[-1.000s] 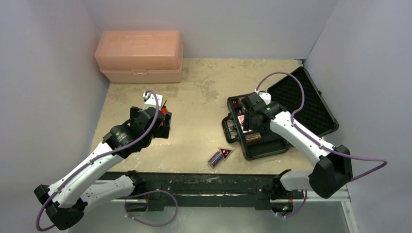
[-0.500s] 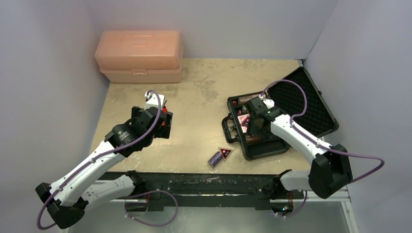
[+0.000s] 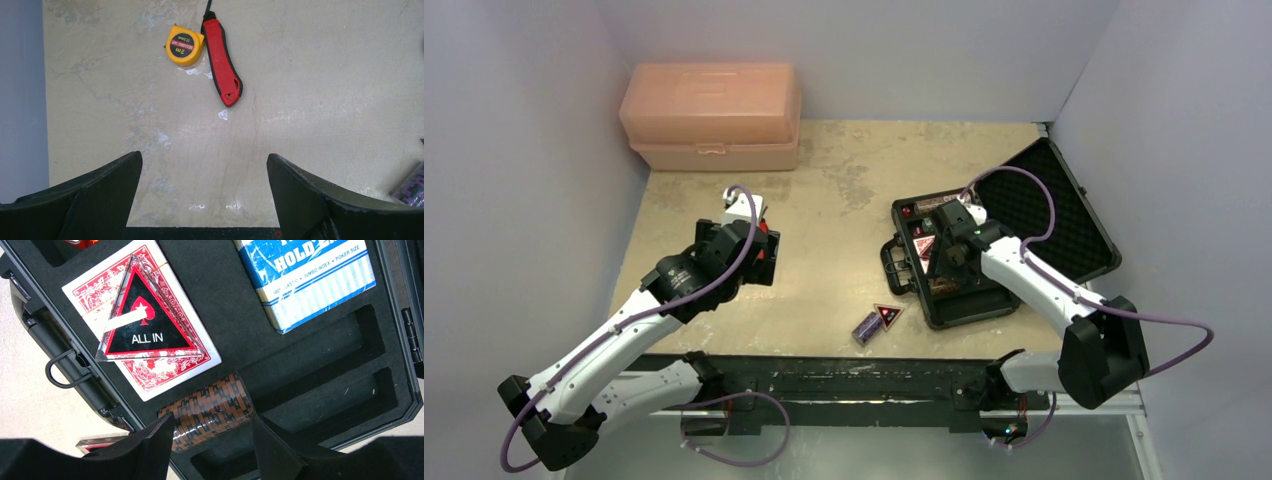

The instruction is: Pack up texas hold em set

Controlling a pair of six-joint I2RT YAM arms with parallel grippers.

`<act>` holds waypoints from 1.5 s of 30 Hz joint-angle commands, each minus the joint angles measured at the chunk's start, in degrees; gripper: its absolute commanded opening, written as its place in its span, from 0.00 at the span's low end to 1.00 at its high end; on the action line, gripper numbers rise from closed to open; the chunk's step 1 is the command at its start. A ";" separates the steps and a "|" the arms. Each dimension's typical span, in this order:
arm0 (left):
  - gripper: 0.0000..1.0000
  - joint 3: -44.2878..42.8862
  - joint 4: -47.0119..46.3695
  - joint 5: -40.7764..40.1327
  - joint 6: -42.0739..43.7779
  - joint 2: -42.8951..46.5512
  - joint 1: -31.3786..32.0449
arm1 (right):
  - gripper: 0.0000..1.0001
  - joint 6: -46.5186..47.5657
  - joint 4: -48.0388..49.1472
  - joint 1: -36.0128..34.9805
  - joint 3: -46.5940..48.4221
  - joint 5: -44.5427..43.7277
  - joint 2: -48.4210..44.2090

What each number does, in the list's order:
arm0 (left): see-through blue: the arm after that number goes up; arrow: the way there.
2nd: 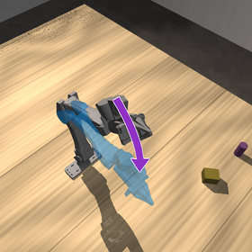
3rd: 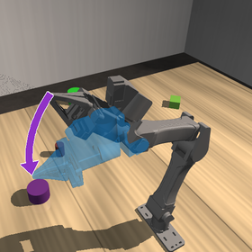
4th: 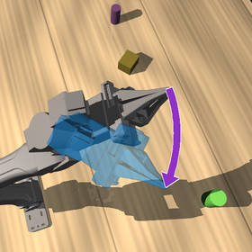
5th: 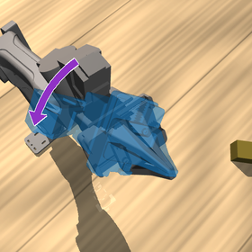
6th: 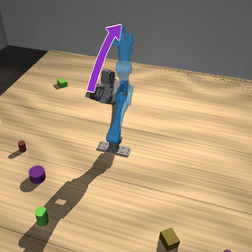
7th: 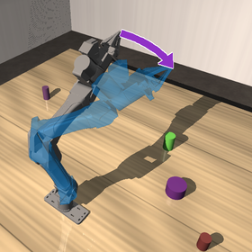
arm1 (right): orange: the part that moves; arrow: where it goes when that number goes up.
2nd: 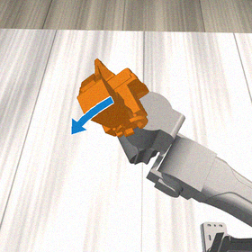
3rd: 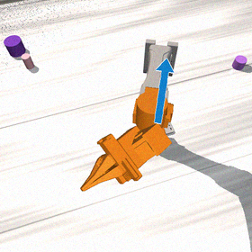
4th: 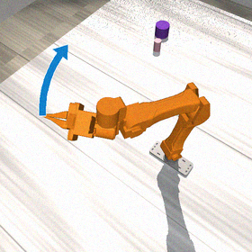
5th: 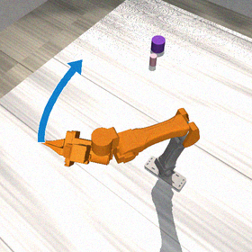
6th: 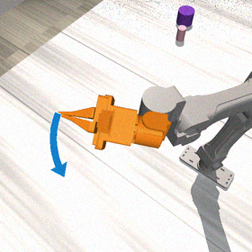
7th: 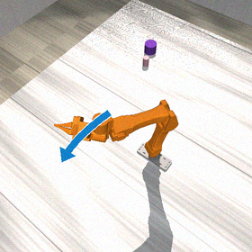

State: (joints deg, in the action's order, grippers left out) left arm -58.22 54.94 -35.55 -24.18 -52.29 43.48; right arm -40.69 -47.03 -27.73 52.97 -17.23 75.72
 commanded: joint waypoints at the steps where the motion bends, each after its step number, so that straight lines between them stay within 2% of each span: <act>1: 0.95 -0.42 -1.11 0.05 1.37 -0.16 -0.49 | 0.61 -2.32 2.28 -0.11 -1.88 5.07 -0.14; 12: 0.95 -0.41 -1.13 0.05 1.40 0.15 -0.49 | 0.61 -2.34 3.77 -0.15 -2.79 7.51 -1.16; 17: 0.95 -0.40 -1.14 0.05 1.41 0.26 -0.48 | 0.62 -1.85 1.85 -0.13 -1.44 5.98 -1.63; 21: 0.95 -0.41 -1.09 0.06 1.42 0.35 -0.45 | 0.68 -0.81 -0.93 -0.08 1.67 3.50 -2.10; 24: 0.95 -0.41 -1.07 0.06 1.39 0.44 -0.40 | 0.76 1.00 -2.78 -0.16 4.09 1.55 -2.08; 29: 0.95 -0.35 -1.10 -0.04 1.36 0.61 -0.47 | 0.86 3.80 -3.75 -0.36 6.36 2.95 -2.30; 33: 0.95 -0.41 -1.14 0.05 1.41 0.45 -0.42 | 0.89 6.77 -2.89 -1.29 7.71 6.78 -2.53; 36: 0.95 -0.41 -1.10 0.04 1.40 0.34 -0.47 | 0.89 9.79 -0.51 -5.58 8.76 10.51 -2.44; 45: 0.95 -0.58 -0.47 -1.80 1.09 0.85 -0.41 | 0.92 12.11 5.69 -20.66 11.28 13.74 2.00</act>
State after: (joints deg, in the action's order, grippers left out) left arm -58.22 54.94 -35.57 -24.18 -52.49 43.48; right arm -31.59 -45.15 -43.75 61.39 -5.96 76.25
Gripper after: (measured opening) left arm 0.954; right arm 0.913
